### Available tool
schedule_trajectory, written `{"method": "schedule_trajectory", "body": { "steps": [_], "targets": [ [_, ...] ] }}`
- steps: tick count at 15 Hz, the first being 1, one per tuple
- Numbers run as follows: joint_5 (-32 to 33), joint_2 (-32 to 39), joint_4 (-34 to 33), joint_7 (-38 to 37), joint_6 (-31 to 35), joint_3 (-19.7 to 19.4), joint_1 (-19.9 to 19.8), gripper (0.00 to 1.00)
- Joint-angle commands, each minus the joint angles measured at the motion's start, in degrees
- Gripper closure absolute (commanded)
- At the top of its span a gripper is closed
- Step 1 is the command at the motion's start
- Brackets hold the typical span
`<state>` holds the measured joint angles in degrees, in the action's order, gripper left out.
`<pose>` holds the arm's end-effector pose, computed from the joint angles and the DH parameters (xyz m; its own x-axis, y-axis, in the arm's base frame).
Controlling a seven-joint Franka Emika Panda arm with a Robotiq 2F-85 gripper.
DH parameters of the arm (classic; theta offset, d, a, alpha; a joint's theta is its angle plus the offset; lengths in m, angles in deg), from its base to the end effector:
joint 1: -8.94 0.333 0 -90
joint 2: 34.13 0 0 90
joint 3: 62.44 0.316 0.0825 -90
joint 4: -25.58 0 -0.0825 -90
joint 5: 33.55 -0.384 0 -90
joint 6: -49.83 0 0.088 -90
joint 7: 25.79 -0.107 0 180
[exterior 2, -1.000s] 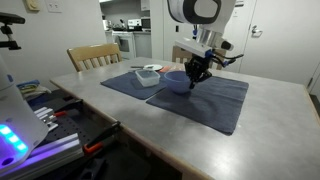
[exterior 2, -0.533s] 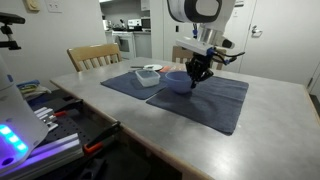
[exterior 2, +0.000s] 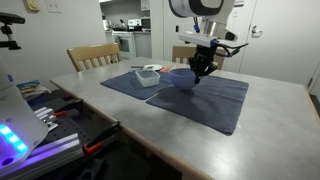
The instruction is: Pour the things in the bowl into the lunch box
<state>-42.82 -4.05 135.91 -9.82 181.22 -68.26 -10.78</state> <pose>0.5515 -0.2577 0.2038 0.9558 -0.2618 -0.1340 -0.2752 -0.9569 -0.0931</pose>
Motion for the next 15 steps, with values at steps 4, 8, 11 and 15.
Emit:
{"method": "schedule_trajectory", "body": {
  "steps": [4, 8, 11, 15],
  "targets": [
    [4.5, -2.9, -1.4, -4.5, -5.5, -1.4, 2.8, 0.99],
    [3.6, -2.4, -1.5, -4.5, -4.1, -0.9, 2.9, 0.95],
    [3.5, -3.1, -1.5, -4.7, -4.1, -0.9, 3.2, 0.95],
    [4.6, -3.5, -1.3, -5.5, -4.2, -1.0, 4.1, 0.99]
  ]
}}
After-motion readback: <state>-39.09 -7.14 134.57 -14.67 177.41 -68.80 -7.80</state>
